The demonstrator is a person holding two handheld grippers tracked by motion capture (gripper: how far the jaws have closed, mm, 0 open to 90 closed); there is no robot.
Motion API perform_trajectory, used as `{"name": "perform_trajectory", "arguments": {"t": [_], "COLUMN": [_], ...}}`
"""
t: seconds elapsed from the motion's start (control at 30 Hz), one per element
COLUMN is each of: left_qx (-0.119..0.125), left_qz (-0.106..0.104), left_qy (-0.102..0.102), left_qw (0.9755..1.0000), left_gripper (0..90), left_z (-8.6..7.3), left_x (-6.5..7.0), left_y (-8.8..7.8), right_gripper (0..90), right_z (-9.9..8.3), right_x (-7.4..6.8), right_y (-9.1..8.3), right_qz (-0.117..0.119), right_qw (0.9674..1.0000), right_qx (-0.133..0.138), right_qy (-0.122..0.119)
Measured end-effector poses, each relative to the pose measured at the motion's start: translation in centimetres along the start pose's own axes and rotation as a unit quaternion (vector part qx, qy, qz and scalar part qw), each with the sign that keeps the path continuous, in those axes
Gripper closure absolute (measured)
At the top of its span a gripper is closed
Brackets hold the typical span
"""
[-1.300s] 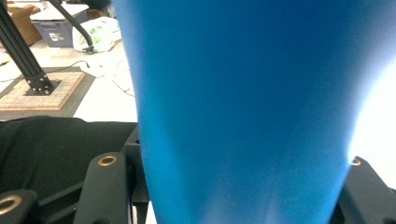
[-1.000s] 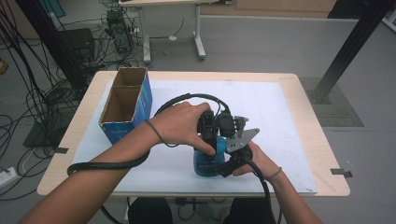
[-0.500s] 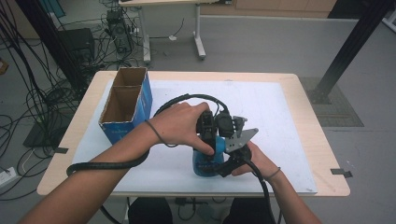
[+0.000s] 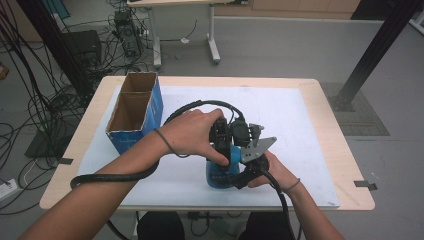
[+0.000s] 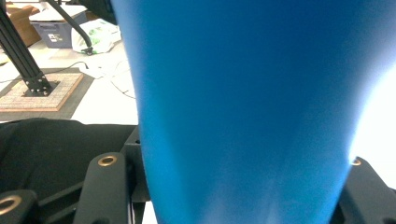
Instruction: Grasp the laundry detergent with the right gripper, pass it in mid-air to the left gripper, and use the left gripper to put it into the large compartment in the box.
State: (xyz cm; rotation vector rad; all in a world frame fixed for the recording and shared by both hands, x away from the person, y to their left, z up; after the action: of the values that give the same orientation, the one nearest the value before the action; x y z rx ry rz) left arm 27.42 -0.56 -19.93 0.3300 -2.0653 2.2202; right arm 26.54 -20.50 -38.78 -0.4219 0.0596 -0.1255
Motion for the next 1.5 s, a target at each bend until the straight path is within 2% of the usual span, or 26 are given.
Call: {"name": "perform_trajectory", "arguments": {"t": [0.93, 1.07, 1.5], "left_qx": [0.004, 0.004, 0.007], "left_qz": [0.007, 0.007, 0.006], "left_qy": [-0.002, -0.003, -0.004], "left_qw": [1.0, 1.0, 0.9999], "left_gripper": [37.5, 37.5, 37.5], "left_z": [-0.19, -0.27, -0.33], "left_x": [0.03, 0.0, -0.15], "left_y": [-0.05, -0.08, -0.05], "right_gripper": [41.6, 41.6, 41.5], "right_z": [-0.02, 0.06, -0.04], "right_x": [0.23, 0.32, 0.37], "right_y": [0.16, 0.19, 0.24], "right_qz": [0.0, -0.001, 0.0], "right_qw": [1.0, 1.0, 1.0], "right_qx": [0.004, 0.003, 0.004], "right_qy": [0.001, -0.006, 0.0]}}
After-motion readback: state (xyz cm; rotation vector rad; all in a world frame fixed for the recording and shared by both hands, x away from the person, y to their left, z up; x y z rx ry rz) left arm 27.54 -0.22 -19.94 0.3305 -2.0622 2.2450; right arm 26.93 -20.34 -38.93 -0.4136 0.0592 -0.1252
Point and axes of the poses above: each handheld gripper's, and its own axes: y roughly forward along the jaws, z roughly out of its top, x roughly to its right, the point moved 6 cm from there along y, roughly forward along the jaws, and after that the axes turned 9 degrees about -z, right-handed, at the moved point
